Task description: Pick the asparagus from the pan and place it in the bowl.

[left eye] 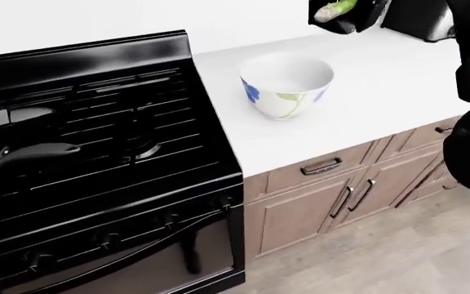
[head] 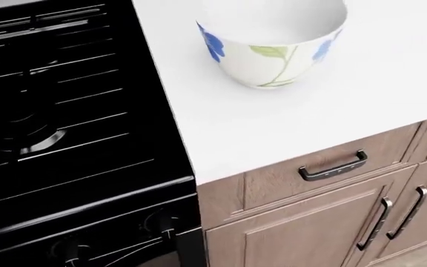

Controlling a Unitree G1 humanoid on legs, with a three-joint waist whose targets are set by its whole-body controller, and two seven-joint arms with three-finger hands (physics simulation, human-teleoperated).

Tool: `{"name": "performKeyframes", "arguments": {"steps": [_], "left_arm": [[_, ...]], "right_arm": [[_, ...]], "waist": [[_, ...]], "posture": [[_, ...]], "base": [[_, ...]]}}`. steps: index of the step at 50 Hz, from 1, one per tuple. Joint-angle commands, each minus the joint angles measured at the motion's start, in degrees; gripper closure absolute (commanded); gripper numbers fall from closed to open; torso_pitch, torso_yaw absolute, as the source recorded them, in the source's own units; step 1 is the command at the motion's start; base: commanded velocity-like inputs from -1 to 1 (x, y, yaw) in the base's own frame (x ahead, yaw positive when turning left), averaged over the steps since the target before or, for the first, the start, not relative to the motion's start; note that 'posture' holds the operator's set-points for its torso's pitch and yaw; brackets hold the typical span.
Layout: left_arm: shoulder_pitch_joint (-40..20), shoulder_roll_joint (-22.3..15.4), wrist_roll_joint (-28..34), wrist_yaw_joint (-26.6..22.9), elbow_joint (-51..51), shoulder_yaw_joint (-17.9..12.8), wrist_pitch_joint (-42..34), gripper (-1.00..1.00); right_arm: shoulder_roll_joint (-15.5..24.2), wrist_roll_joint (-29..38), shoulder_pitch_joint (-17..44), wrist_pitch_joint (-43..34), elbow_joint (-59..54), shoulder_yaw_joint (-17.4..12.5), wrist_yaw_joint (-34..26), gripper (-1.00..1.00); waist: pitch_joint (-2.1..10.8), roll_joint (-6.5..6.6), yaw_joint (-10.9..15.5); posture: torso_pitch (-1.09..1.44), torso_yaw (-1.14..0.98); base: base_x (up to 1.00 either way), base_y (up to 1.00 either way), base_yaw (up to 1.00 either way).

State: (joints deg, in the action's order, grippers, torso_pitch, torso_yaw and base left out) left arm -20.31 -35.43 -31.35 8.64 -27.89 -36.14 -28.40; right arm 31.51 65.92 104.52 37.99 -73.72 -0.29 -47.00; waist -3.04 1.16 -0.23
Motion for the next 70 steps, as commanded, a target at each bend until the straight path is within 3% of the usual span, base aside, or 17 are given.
{"name": "performKeyframes", "arguments": {"steps": [1, 2, 11, 16, 17, 19, 24, 26, 28, 33, 41, 45, 46, 54, 60, 68, 70], "left_arm": [[-1.09, -0.89, -0.08, -0.13, -1.44, -0.28, 1.33, -1.00], [-1.08, -0.88, -0.12, -0.11, -1.50, -0.28, 1.30, -1.00], [-0.93, -0.82, -0.07, -0.19, -1.57, -0.32, 1.38, -1.00], [-0.84, -0.76, 0.00, -0.26, -1.58, -0.34, 1.46, -1.00], [-0.86, -0.77, -0.02, -0.26, -1.55, -0.39, 1.46, -1.00], [-0.81, -0.75, 0.04, -0.31, -1.50, -0.37, 1.54, -1.00], [-0.80, -0.73, 0.10, -0.34, -1.50, -0.35, 1.54, -1.00], [-0.81, -0.72, 0.09, -0.37, -1.49, -0.35, 1.55, -1.00], [-0.80, -0.72, 0.10, -0.38, -1.47, -0.35, 1.54, -1.00], [-0.86, -0.76, 0.03, -0.31, -1.58, -0.38, 1.41, -1.00], [-1.00, -0.84, -0.04, -0.20, -1.64, -0.32, 1.26, -1.00], [-1.09, -0.86, 0.02, -0.22, -1.48, -0.26, 1.32, -1.00], [-1.08, -0.86, 0.00, -0.23, -1.48, -0.28, 1.32, -1.00], [-0.78, -0.58, 0.13, -0.50, -1.43, -0.25, 1.68, -1.00], [-0.63, -0.49, 0.49, -0.68, -1.38, -0.19, 1.71, -1.00], [-0.73, -0.71, 0.39, -0.74, -1.42, -0.47, 1.48, -1.00], [-0.81, -0.76, 0.39, -0.70, -1.43, -0.42, 1.44, -1.00]], "right_arm": [[0.80, -0.61, 1.87, -0.41, 1.34, -0.52, 0.64, 1.00], [0.79, -0.63, 1.93, -0.40, 1.34, -0.54, 0.63, 1.00], [0.92, -0.45, 1.68, -0.30, 1.36, -0.45, 0.87, 1.00], [0.87, -0.45, 1.76, -0.38, 1.36, -0.48, 0.80, 1.00], [0.87, -0.44, 1.79, -0.39, 1.35, -0.48, 0.81, 1.00], [0.90, -0.41, 1.79, -0.38, 1.33, -0.47, 0.82, 1.00], [0.93, -0.42, 1.74, -0.37, 1.31, -0.51, 0.84, 1.00], [0.97, -0.44, 1.66, -0.36, 1.31, -0.53, 0.83, 1.00], [0.98, -0.44, 1.64, -0.36, 1.31, -0.53, 0.84, 1.00], [0.88, -0.71, 1.71, -0.29, 1.35, -0.70, 0.93, 1.00], [1.02, -0.95, 1.70, -0.11, 1.31, -0.75, 1.43, 1.00], [1.10, -0.61, 1.90, 0.07, 1.23, -0.46, 1.89, 1.00], [1.07, -0.61, 1.90, 0.03, 1.16, -0.48, 1.94, 1.00], [1.18, -1.32, 1.47, 4.17, 1.01, -0.84, 5.34, 1.00], [-0.89, -6.50, 1.63, -5.60, 1.61, -3.53, 2.16, 1.00], [-0.73, -10.56, 1.51, -4.49, 1.85, -2.43, 1.62, 1.00], [-0.62, -10.56, 1.60, -4.49, 1.78, -2.12, 1.84, 1.00]], "waist": [[1.49, -0.42, -0.22], [2.21, -3.09, -0.24], [0.27, 2.02, 0.21], [1.27, 5.73, -0.63], [0.89, 4.67, -0.07], [1.05, 5.19, -0.62], [1.12, 3.12, -0.54], [1.05, 1.36, -0.39], [2.10, -2.62, -0.24], [0.21, -0.14, -0.58], [-1.27, 0.95, -1.59], [-0.33, 4.77, -2.98], [-0.91, 3.84, -2.90], [-0.11, 3.18, -2.54], [0.29, 2.75, -2.23], [0.27, 2.45, -1.90], [1.82, 2.57, -0.77]], "posture": [[0.00, 0.00], [0.00, 0.00], [0.00, 0.00], [0.00, 0.00], [0.00, 0.00], [0.00, 0.00], [0.00, 0.00], [0.00, 0.00], [0.00, 0.00], [0.00, 0.00], [0.00, 0.00], [0.00, 0.00], [0.00, 0.00], [0.00, 0.00], [0.00, 0.00], [0.00, 0.00], [0.00, 0.00]], "base": [[0.00, -0.30, 0.00], [0.00, -0.31, 0.00], [0.00, -0.31, 0.00], [0.00, -0.31, 0.00], [0.00, -0.30, 0.00], [0.00, -0.31, 0.00], [0.00, -0.31, 0.00], [0.00, -0.30, 0.00], [0.00, -0.31, 0.00], [0.00, -0.22, 0.00], [0.00, 0.00, 0.00], [0.00, 0.00, 0.00], [0.00, 0.00, 0.00], [0.00, 0.00, 0.00], [0.00, 0.00, 0.00], [0.00, 0.00, 0.00], [0.00, 0.00, 0.39]]}}
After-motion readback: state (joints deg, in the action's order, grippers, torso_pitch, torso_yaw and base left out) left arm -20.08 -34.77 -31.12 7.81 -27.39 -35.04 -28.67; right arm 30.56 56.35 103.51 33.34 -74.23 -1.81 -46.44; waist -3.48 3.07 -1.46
